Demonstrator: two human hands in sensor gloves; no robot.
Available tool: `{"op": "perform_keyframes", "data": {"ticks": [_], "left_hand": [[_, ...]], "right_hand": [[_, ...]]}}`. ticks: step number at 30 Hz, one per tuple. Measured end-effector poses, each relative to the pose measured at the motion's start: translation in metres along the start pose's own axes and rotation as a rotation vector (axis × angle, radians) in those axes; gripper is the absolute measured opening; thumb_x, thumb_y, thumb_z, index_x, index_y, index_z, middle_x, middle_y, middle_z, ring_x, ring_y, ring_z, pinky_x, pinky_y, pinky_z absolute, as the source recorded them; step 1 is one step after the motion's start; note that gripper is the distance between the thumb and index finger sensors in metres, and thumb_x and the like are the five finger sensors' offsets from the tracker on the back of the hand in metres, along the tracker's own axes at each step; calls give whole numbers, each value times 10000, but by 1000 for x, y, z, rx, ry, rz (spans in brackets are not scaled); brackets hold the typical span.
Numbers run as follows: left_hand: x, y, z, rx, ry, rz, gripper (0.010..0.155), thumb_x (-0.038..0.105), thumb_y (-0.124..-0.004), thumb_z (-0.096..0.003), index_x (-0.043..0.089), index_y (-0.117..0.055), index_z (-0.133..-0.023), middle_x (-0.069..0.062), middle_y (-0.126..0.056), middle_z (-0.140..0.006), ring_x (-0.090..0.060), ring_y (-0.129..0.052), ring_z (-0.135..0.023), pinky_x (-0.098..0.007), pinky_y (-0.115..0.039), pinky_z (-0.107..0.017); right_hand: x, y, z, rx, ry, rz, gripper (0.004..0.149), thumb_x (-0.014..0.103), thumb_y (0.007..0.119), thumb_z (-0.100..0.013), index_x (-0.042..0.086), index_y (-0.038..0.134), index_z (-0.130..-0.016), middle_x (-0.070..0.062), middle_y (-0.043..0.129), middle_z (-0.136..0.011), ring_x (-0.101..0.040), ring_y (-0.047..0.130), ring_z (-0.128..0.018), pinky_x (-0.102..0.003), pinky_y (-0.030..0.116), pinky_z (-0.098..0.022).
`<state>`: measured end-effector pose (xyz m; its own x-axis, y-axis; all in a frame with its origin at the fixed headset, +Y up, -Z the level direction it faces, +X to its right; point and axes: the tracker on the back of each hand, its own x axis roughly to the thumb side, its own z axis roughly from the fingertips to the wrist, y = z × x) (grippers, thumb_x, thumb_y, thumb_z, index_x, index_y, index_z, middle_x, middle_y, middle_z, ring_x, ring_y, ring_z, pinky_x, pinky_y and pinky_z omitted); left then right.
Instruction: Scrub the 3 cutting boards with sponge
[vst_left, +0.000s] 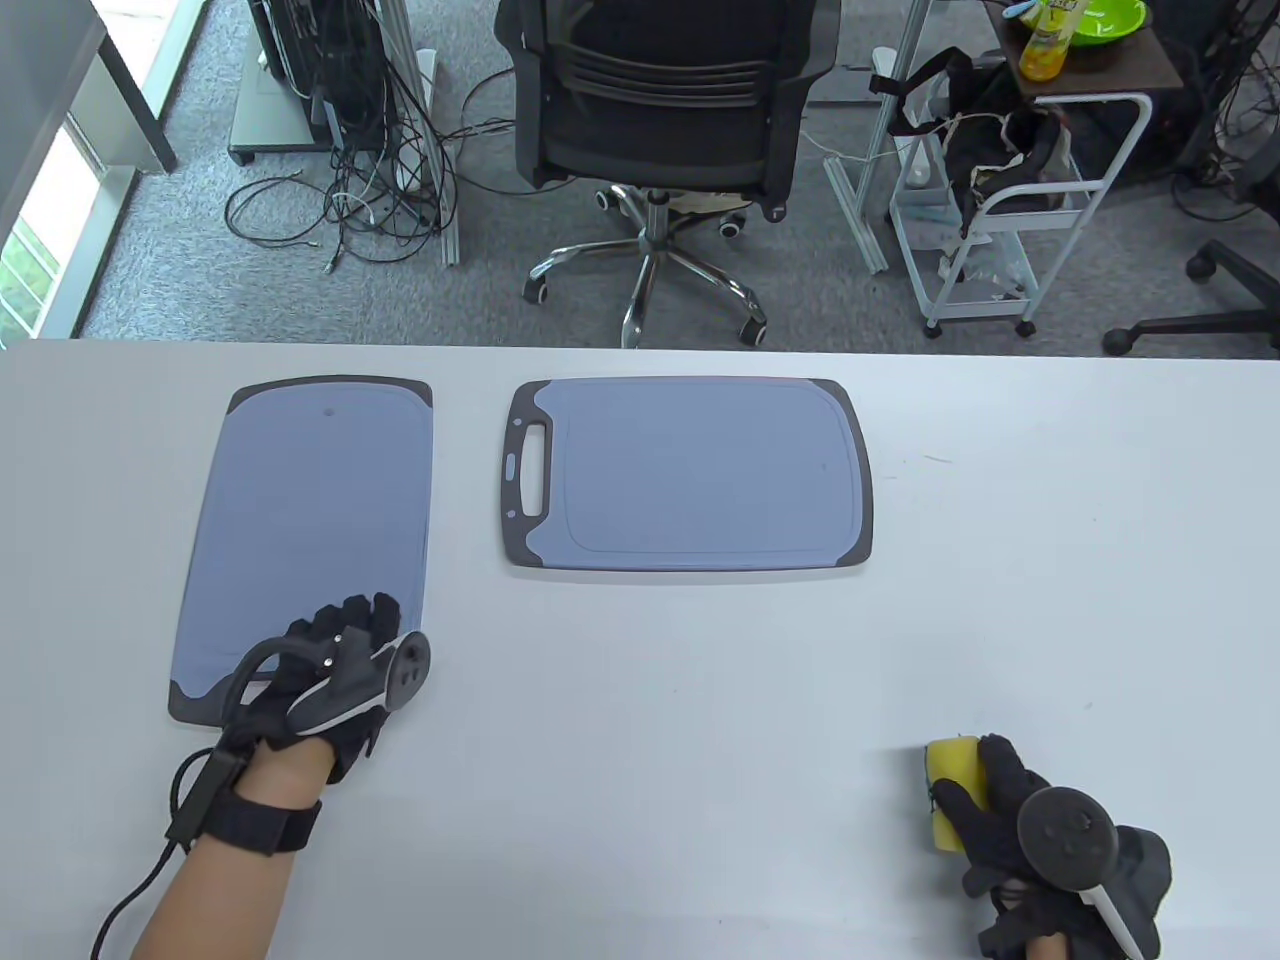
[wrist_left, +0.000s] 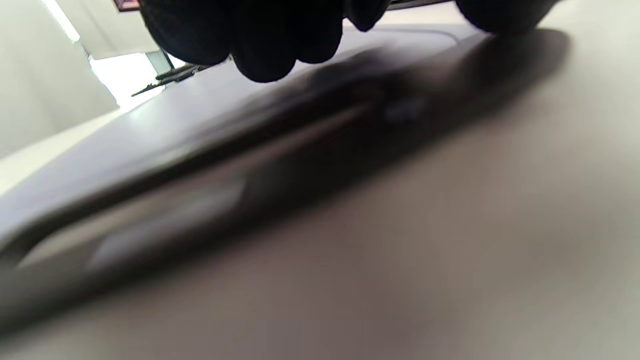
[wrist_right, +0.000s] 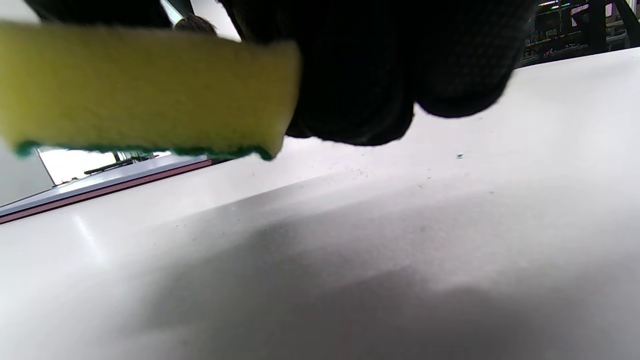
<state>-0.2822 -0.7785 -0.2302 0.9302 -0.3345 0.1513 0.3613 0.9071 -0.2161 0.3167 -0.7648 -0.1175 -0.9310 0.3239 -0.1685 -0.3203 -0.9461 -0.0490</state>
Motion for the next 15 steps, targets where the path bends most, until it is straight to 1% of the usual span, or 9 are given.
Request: {"op": "perform_keyframes", "data": {"ticks": [2, 3, 4, 6, 9, 10, 12, 15], "left_hand": [[-4, -9, 18, -2, 23, 8, 843, 655, -612, -486, 218, -409, -1178, -138, -605, -1203, -384, -766, -1042, -565, -688, -733], [-5, -13, 24, -3, 33, 6, 852, 663, -633, -482, 217, -423, -1177, -142, -611, -1197, -387, -755, -1048, -564, -691, -731], [-5, -17, 30, -19, 49, -15, 841, 659, -639, -486, 230, -429, -1179, -151, -578, -1210, -399, -734, -1056, -572, -679, -735], [-6, -20, 37, 22, 98, -32, 820, 658, -629, -485, 225, -477, -1165, -136, -625, -1187, -373, -780, -1033, -557, -702, -727], [-4, -22, 39, 30, 137, 3, 778, 631, -638, -496, 195, -539, -1133, -108, -706, -1117, -323, -854, -978, -529, -743, -710], [-2, -22, 40, 21, 148, -13, 715, 625, -629, -512, 211, -615, -1094, -65, -746, -1087, -306, -851, -979, -527, -741, -716], [1, -22, 39, 12, 167, -43, 695, 605, -606, -523, 215, -594, -1099, -54, -729, -1095, -297, -840, -995, -523, -741, -729], [-1, -22, 38, 20, 155, -13, 655, 567, -634, -522, 236, -608, -1086, -30, -736, -1078, -282, -837, -991, -528, -728, -741]], "right_hand": [[0, 0, 1, 0, 2, 0, 757, 596, 756, -452, 92, 677, -1011, -77, 895, -712, -215, 939, -499, -450, 810, -448], [0, 0, 1, 1, 2, 0, 759, 597, 755, -451, 93, 676, -1012, -77, 895, -712, -215, 939, -500, -450, 810, -449], [0, 0, 1, 3, 3, 0, 757, 596, 755, -453, 92, 675, -1012, -77, 895, -713, -216, 939, -501, -451, 809, -450], [1, 0, 1, 4, 1, -1, 757, 597, 754, -452, 93, 674, -1012, -77, 894, -715, -216, 938, -502, -451, 809, -451], [1, 0, 2, 7, -4, -7, 756, 596, 754, -453, 94, 675, -1012, -79, 893, -717, -218, 938, -504, -452, 808, -452], [1, 1, 3, 10, -7, -10, 757, 596, 753, -453, 92, 674, -1013, -78, 893, -717, -218, 938, -504, -452, 808, -452], [2, 1, 3, 12, -12, -11, 756, 595, 753, -454, 93, 674, -1014, -79, 893, -717, -218, 938, -505, -453, 808, -452], [2, 1, 2, 15, -20, -13, 756, 594, 753, -454, 92, 674, -1014, -79, 893, -718, -219, 937, -505, -453, 807, -452]]}}
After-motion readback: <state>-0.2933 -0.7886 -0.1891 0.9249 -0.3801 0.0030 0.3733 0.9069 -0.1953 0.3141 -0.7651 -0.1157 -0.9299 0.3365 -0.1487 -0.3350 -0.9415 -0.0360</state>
